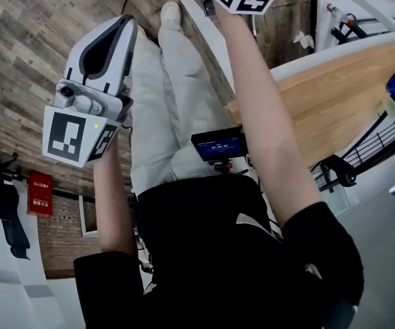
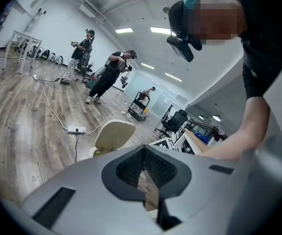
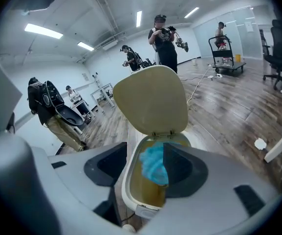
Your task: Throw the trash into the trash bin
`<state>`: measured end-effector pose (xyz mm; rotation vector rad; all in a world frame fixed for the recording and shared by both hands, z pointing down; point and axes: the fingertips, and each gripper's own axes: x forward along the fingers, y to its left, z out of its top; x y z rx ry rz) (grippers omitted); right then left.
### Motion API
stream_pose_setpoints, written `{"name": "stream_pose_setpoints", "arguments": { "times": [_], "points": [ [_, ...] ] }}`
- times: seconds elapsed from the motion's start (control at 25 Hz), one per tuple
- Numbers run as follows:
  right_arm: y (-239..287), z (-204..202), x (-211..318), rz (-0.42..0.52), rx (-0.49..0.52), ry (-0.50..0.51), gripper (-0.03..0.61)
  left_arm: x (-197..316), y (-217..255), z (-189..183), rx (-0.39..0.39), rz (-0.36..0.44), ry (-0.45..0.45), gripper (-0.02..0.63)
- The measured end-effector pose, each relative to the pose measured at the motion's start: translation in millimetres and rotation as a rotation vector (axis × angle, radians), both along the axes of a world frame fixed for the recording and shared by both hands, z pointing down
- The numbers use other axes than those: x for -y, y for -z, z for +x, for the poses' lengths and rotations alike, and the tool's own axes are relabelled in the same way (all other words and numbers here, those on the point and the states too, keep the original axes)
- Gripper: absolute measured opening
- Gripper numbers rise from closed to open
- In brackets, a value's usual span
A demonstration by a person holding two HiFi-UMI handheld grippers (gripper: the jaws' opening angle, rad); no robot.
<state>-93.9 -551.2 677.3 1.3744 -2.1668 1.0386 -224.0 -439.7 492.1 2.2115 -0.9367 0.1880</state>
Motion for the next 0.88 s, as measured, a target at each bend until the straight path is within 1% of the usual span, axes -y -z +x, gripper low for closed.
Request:
{"name": "stream_pose_setpoints", "arguments": {
  "times": [0.24,0.32,0.4,0.52,0.64,0.68,0.72,0.76,0.8,0.88],
  "points": [
    [17.8,-7.8,2.1,-0.013,-0.008,0.055,0.21,8.5,17.9,-5.1,-0.001,0.041,0.009,0.009],
    [27.9,-11.7,0.5,-0.009,0.004,0.071,0.235,8.9,29.5,-4.0,-0.001,0.062,0.004,0.008],
    [38.4,-13.6,0.1,-0.003,0.012,0.079,0.241,10.2,41.2,-4.2,-0.007,0.083,0.008,0.008],
    [61.5,-17.0,1.3,0.021,0.012,0.104,0.239,15.3,64.1,-9.5,-0.027,0.12,0.045,0.008],
    [91.4,-19.7,-10.0,0.031,0.026,0.126,0.238,13.6,96.3,-11.7,-0.038,0.166,0.067,0.008],
    [104.8,-18.7,-14.7,0.042,0.025,0.129,0.206,11.8,108.3,-11.8,-0.043,0.18,0.069,0.009],
    [120.9,-17.6,-18.7,0.064,0.019,0.132,0.088,9.7,120.2,-12.0,-0.046,0.196,0.069,0.008],
    [139.5,-17.1,-22.7,0.096,0.012,0.14,0.022,7.3,131.7,-12.3,-0.046,0.212,0.065,0.008],
    [160.1,-18.2,-27.2,0.133,0.013,0.155,0.003,4.5,143.0,-12.8,-0.046,0.227,0.059,0.008],
    [205.9,-23.2,-38.7,0.21,0.036,0.203,-0.002,-1.1,166.0,-12.9,-0.044,0.256,0.051,0.009]
  ]
}}
